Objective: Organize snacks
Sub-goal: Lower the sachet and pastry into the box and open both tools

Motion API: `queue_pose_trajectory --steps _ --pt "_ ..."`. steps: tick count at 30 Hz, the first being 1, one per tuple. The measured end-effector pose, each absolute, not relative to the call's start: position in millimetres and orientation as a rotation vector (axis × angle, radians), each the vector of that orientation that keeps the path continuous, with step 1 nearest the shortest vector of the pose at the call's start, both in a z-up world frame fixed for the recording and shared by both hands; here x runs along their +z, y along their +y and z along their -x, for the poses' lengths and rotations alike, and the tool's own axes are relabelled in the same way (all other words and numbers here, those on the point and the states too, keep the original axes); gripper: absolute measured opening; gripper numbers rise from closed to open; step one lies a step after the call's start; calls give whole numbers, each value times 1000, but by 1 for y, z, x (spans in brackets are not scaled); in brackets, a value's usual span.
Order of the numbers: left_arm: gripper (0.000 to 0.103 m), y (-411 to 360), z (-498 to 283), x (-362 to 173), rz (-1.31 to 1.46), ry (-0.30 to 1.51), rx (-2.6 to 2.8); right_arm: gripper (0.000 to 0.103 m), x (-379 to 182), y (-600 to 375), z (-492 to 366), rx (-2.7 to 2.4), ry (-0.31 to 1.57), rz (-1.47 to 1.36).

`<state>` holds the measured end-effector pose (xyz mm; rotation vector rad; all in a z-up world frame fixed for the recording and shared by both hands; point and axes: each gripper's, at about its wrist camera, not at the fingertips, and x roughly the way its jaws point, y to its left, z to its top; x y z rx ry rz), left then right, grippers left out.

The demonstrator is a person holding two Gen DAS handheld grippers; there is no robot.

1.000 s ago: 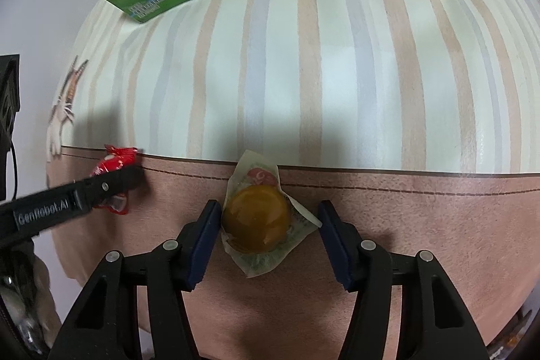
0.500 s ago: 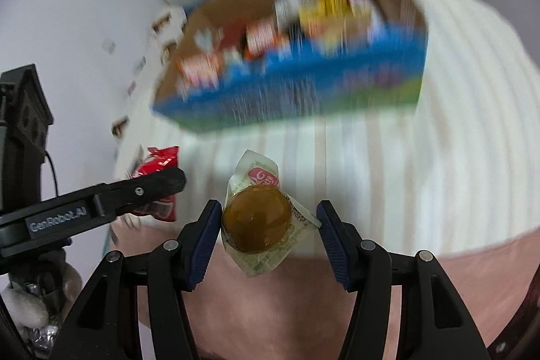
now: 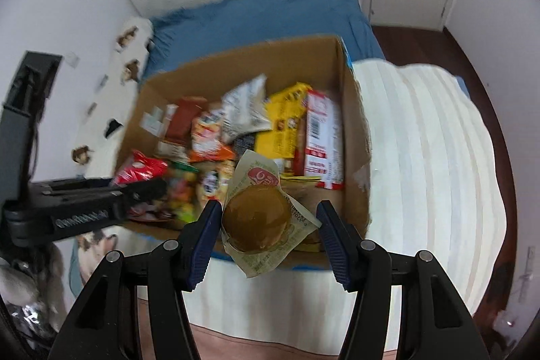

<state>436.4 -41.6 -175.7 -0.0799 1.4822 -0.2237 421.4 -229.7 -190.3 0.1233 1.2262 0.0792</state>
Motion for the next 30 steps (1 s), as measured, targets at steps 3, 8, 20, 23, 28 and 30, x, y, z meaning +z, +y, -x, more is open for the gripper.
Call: queue_pose_trajectory --steps 3,8,20,23,28,30 --pt "39 -44 -449 -195 45 1536 -199 61 -211 -245 -435 41 1294 -139" --pt "39 -45 -459 -219 35 1598 -181 61 -235 -252 -443 17 1350 -146" --pt "88 -47 -454 -236 15 1659 -183 91 -244 -246 -453 -15 1454 -126" --pt "93 -42 -453 -232 18 1635 -163 94 -243 -240 -454 -32 1458 -97" --pt "95 -33 -447 -222 27 1601 -148 95 -244 -235 -452 -42 1455 -72" --pt "95 -30 -443 -219 27 1589 -140 95 -244 -235 -451 -46 1446 -77"
